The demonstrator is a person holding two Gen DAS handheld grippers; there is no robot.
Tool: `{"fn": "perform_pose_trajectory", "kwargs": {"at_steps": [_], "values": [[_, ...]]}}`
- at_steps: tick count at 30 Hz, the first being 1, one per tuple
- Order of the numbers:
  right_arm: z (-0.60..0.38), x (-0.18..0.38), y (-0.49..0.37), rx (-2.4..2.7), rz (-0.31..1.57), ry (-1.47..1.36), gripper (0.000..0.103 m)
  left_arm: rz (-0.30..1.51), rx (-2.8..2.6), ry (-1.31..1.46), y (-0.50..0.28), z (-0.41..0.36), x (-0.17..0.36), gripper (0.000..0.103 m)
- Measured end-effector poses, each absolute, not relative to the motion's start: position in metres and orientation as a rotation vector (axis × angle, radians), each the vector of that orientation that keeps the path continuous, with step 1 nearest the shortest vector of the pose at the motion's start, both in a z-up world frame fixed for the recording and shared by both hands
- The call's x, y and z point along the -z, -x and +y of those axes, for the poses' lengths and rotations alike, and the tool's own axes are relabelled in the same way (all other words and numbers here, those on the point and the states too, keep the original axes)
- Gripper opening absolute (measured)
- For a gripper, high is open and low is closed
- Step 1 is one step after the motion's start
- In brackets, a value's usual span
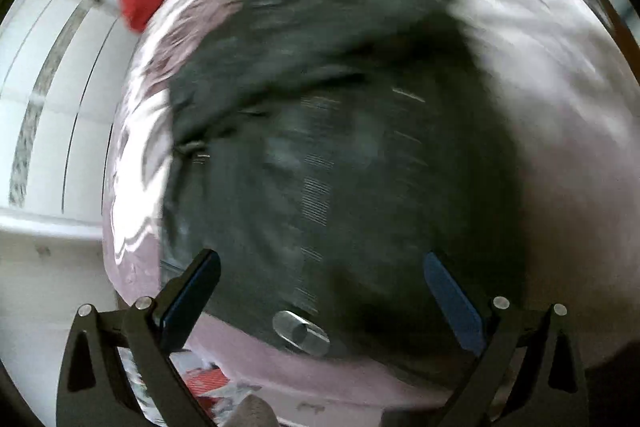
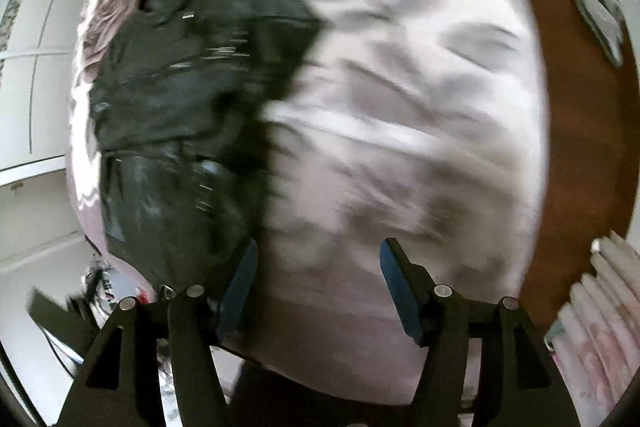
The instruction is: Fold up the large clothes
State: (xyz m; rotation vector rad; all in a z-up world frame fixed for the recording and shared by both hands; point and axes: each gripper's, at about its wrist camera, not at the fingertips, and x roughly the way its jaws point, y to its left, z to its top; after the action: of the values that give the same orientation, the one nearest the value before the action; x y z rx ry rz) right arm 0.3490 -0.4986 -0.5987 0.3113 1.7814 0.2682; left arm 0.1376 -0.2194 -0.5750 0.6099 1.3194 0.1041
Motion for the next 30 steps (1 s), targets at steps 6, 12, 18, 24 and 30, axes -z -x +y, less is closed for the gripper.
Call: {"fn": "perform_pose_trajectory", "kwargs": {"at_steps": [6,12,18,24,30], "values": [[-0.578,0.624,-0.339,-0.173,1.776,-0.506,0.066,1.342,-0.02,-0.78,-0.103,-0.301,0.637,0.103],[-0.543,0.663,-0.385,-0.382,1.716,-0.699,0.066,1.395,-0.041,-0.571,-0.144,-0.266,0.644,0.06],[-0.448,0.735,-0.45,-0.609,1.699,-1.029,0.066,1.337,-0.053,-0.444,-0.159,-0.223,0.602,0.005],[-0.378,0.747,-0.472,-0.526,1.691,-1.049,0.031,1.284,-0.025,-0.358,-0.156,-0.199,0.575,0.005],[-0.309,0.631,-0.486,-0.467,1.616,-0.854,0.022,1.244,0.009,-0.166,-0.161,-0.133,0.529,0.005]]}}
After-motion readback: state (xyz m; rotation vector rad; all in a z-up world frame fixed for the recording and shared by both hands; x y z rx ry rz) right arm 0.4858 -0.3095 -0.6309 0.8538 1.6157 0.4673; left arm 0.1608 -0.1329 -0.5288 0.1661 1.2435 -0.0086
